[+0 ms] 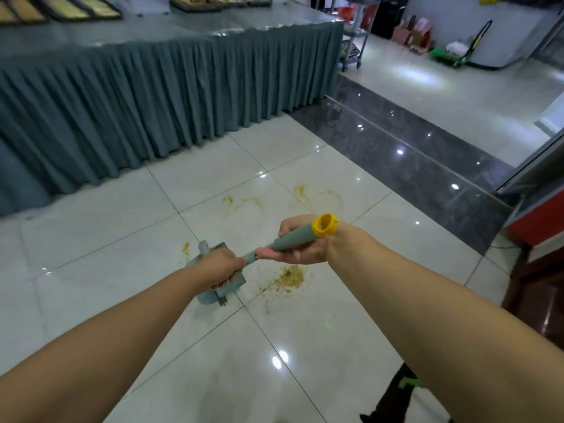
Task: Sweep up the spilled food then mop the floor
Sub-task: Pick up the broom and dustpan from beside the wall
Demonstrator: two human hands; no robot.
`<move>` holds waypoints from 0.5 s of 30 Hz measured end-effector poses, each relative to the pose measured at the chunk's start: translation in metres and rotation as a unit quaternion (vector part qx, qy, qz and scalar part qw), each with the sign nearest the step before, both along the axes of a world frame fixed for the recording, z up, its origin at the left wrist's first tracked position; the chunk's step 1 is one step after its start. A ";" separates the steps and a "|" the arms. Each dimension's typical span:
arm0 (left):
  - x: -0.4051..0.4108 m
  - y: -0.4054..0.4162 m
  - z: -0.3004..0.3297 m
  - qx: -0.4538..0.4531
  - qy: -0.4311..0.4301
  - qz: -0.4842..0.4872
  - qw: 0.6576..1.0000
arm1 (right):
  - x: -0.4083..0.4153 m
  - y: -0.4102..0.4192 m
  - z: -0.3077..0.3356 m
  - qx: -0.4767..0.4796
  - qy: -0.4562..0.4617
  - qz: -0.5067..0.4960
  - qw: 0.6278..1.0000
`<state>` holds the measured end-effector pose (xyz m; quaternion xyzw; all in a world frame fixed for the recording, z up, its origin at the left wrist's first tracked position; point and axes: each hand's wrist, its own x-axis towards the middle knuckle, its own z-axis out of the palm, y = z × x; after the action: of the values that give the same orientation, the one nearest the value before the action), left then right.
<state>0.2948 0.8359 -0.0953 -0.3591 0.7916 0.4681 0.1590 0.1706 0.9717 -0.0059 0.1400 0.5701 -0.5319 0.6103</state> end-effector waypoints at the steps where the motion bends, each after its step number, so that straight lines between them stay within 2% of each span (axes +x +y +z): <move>1: -0.003 0.006 -0.001 -0.007 0.004 -0.002 1.000 | -0.006 0.005 -0.002 0.019 0.005 0.035 0.999; 5: -0.010 0.029 -0.007 -0.046 0.015 -0.001 0.999 | -0.021 0.022 -0.001 0.087 0.020 0.221 0.971; 7: -0.014 0.033 -0.004 -0.071 0.015 -0.004 0.997 | -0.023 0.026 -0.001 0.110 0.037 0.274 0.955; 15: -0.020 0.042 -0.005 -0.157 0.014 0.011 0.987 | -0.022 0.042 -0.003 0.063 0.047 0.236 0.968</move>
<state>0.2745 0.8774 -0.1003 -0.3815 0.8536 0.3445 0.0841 0.1482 1.0141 -0.0090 0.0148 0.6473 -0.3413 0.6814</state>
